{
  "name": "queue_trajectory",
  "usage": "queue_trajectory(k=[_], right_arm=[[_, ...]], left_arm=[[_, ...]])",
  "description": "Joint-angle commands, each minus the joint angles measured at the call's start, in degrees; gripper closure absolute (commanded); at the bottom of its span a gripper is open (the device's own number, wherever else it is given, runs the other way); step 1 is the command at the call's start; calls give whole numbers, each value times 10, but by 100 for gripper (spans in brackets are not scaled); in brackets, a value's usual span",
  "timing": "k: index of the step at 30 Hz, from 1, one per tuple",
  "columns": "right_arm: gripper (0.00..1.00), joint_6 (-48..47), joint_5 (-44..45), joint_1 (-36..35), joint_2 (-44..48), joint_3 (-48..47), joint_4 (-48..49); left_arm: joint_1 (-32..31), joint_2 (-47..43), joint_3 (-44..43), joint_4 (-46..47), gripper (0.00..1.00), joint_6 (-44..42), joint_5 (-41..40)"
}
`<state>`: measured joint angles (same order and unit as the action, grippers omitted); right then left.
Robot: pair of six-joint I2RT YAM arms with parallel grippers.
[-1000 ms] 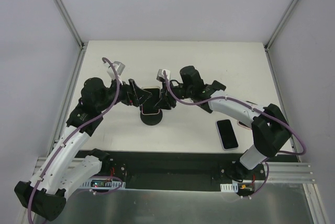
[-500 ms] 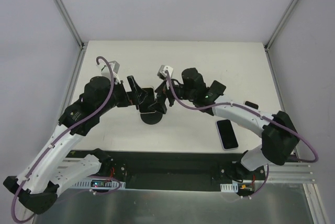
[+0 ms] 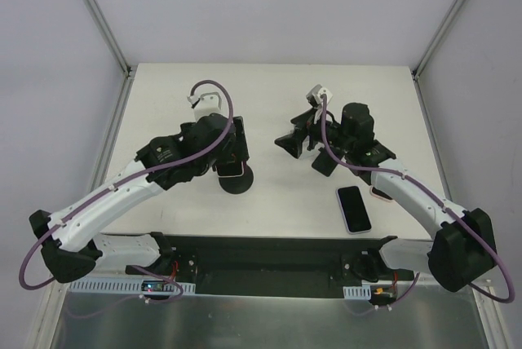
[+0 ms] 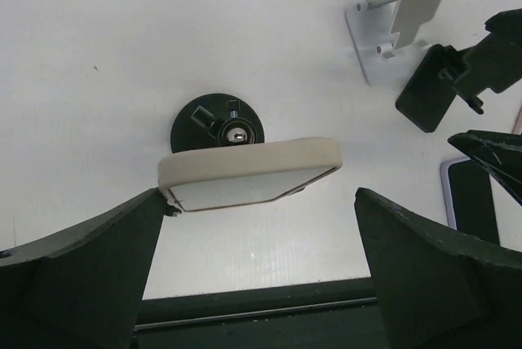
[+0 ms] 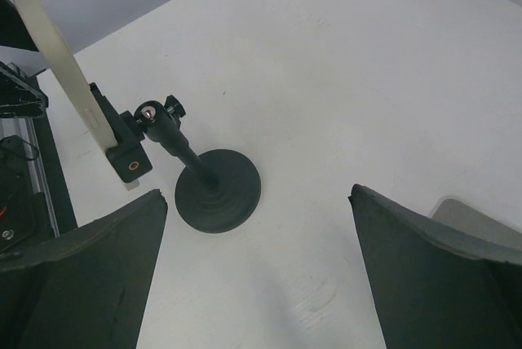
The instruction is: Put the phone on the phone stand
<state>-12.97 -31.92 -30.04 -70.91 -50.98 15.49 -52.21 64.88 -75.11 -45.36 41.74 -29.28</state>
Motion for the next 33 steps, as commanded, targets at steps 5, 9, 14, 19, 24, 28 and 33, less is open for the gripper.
queue_trajectory(k=[5,9,14,19,24,28,33], right_arm=[[3,31,-37,13,23,17,71],[3,30,-32,13,23,19,73],[3,32,-13,13,16,19,73],[3,33,-2,15,17,20,73],[3,33,-3,17,15,20,73],[3,33,-7,17,12,19,73],[3,33,-9,18,12,19,73]], left_arm=[[-18,41,-40,-32,1,28,-88],[-19,66,-48,-31,1,36,-77],[-19,91,-63,-28,1,41,-81],[-19,97,-58,-29,1,51,-99],[-18,97,-45,-29,11,48,-123],[-19,97,-35,-25,15,34,-131],[-18,86,-7,8,18,-2,-130]])
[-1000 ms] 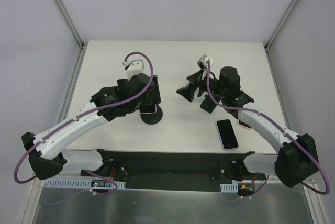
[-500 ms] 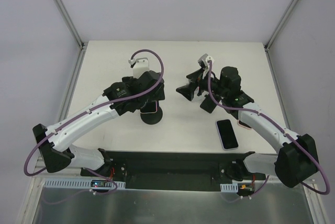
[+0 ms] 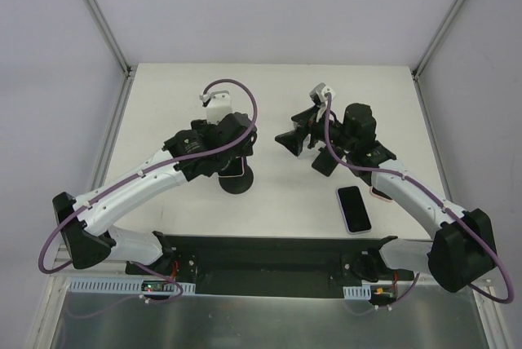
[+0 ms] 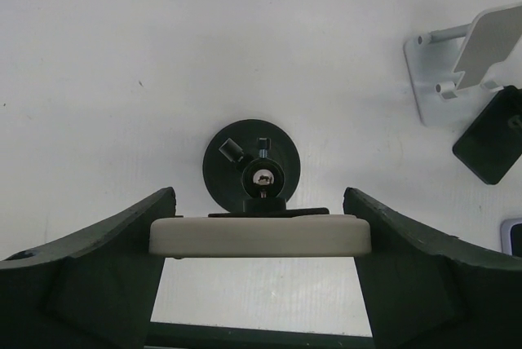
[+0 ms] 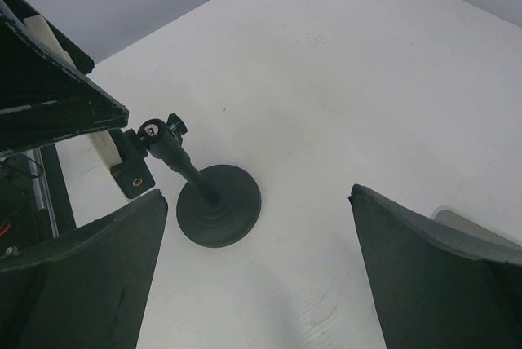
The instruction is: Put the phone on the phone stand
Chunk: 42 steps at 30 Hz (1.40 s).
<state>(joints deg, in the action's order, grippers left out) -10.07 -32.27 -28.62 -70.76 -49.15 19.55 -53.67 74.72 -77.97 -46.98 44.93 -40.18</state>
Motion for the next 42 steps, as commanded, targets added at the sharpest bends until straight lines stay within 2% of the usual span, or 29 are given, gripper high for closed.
queue_trajectory(k=[1,2,3,6,8,9,10,12,13,14,16,17,21,23,24,26,27,28,29,30,31,32,38,42], right_arm=[[3,4,-5,4,11,1,32],[3,3,-6,3,11,1,32],[3,3,-6,4,10,1,32],[3,2,-6,4,10,1,32],[3,1,-7,4,10,1,32],[3,1,-6,4,9,2,32],[3,1,-5,4,9,1,32],[3,-1,-3,4,9,3,32],[3,-2,-1,4,9,4,32],[3,-2,0,4,9,4,32],[3,-4,2,6,4,4,32],[3,-4,2,5,1,2,32],[3,0,-13,6,-14,-7,32],[3,1,-16,8,-21,-8,33],[3,1,-17,8,-23,-9,34],[3,0,-21,8,-28,-10,34],[3,2,-31,8,-30,-10,35],[3,3,-37,9,-32,-10,40],[3,7,-44,8,-34,-10,44],[3,10,-58,9,-37,-10,51],[3,13,-64,9,-43,-8,64],[3,16,-69,9,-47,-9,69],[3,13,-80,15,-77,-21,69],[3,13,-82,23,-91,-24,68]], left_arm=[[-4,-19,26,35,21,-40,-19],[-4,-23,36,43,25,-44,-18],[-3,-26,41,50,39,-51,-18],[4,-42,57,80,52,-92,-21],[12,-55,63,97,68,-132,-16],[17,-61,63,102,77,-146,-15],[31,-72,67,109,100,-175,-23],[51,-88,77,148,100,-224,-10],[75,-112,101,174,100,-303,8],[96,-126,112,223,100,-334,46],[142,-162,133,260,100,-400,102],[202,-173,136,283,100,-419,160],[342,-188,136,318,100,-501,268],[395,-173,135,338,100,-547,335],[445,-165,133,359,100,-563,386],[484,-126,121,376,100,-599,416],[527,-113,119,387,100,-608,447],[553,-86,122,428,100,-623,500],[573,-69,114,437,100,-620,499],[622,-50,103,441,100,-608,515],[643,-20,86,453,100,-582,569],[655,-6,78,460,100,-579,585],[694,79,0,459,100,-623,636],[695,114,-31,450,100,-652,594]])
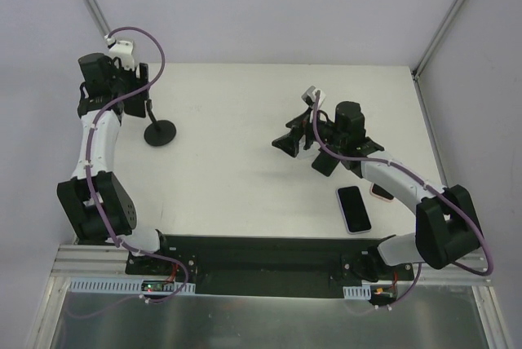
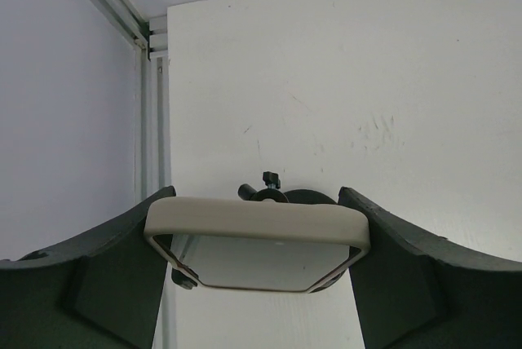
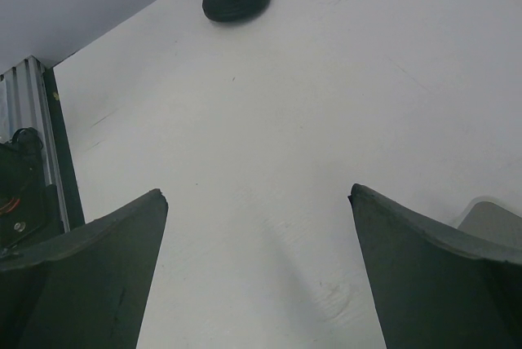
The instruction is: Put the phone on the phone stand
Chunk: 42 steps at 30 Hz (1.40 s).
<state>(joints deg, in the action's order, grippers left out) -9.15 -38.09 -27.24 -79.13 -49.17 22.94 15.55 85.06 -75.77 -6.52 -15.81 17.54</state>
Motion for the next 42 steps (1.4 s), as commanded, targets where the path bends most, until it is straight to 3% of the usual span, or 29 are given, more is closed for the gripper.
queue_trajectory(k=[1,14,17,27,33,34,36,37,38,42], right_arm=[[3,4,-24,10,-10,-25,35],[3,-3,-16,12,-8,-24,26],[3,-3,-19,14,-13,-27,24],[3,-17,-6,14,-8,-28,4],[3,-19,-2,15,-14,-33,-6],[3,-21,-2,14,-15,-34,-8],[3,-22,-2,15,-16,-37,-13],[3,-21,-1,15,-17,-39,-16],[4,-22,5,15,-22,-42,-19],[3,-15,63,15,-45,-74,-80]], left_arm=[[4,16,-61,46,100,-50,5],[3,16,-46,79,100,-93,-107],[3,13,-19,92,100,-66,-99],[4,-4,96,158,100,140,-60],[4,-15,115,161,100,157,-68],[4,-16,116,161,95,155,-69],[4,-22,113,157,70,153,-75],[4,-23,110,144,43,156,-86],[4,-30,107,137,25,175,-95],[4,-73,89,90,11,230,-135]])
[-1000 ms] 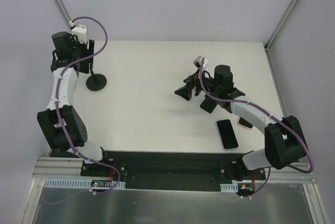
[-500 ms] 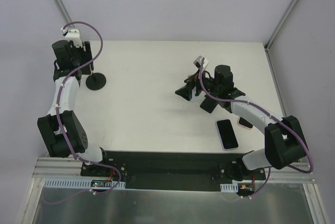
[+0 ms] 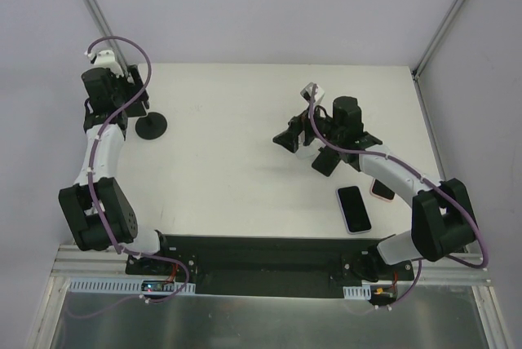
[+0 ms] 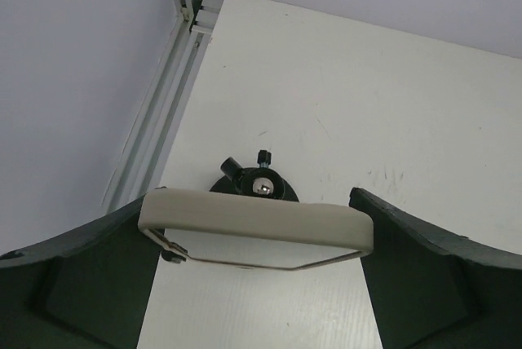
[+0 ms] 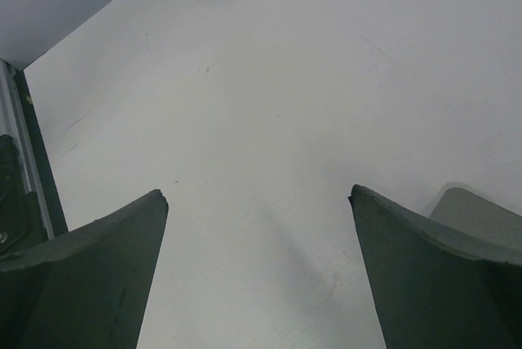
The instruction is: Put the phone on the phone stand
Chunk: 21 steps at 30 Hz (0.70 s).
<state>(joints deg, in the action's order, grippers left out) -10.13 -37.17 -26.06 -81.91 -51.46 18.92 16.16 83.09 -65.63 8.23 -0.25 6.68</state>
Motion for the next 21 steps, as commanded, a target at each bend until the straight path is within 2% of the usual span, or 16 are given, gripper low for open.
queue_trajectory(k=[1,3,5,6,8,10,11,13,18,21], right_arm=[[3,-2,70,3,-23,-58,-52],[3,1,111,3,-35,-74,-75],[3,8,161,3,-44,-80,-82],[3,19,182,3,-47,-83,-90],[3,32,260,3,-52,-82,-93],[4,45,313,3,-55,-80,-93],[4,53,368,3,-61,-80,-87],[4,56,443,3,-67,-73,-79],[4,50,447,4,-79,-73,-76],[4,29,432,3,-96,-94,-108]], left_arm=[[-3,-67,-11,-61,6,85,-31],[-4,-122,-4,-80,5,133,-63],[-10,-188,1,-122,9,204,-131],[-13,-211,6,-157,10,228,-134],[-37,-283,30,-160,11,274,-122],[-67,-318,60,-158,12,279,-107],[-102,-341,75,-158,12,275,-102],[-143,-351,91,-153,15,268,-80],[-265,-312,118,-149,17,221,-43],[-287,-291,113,-148,18,199,-12]])
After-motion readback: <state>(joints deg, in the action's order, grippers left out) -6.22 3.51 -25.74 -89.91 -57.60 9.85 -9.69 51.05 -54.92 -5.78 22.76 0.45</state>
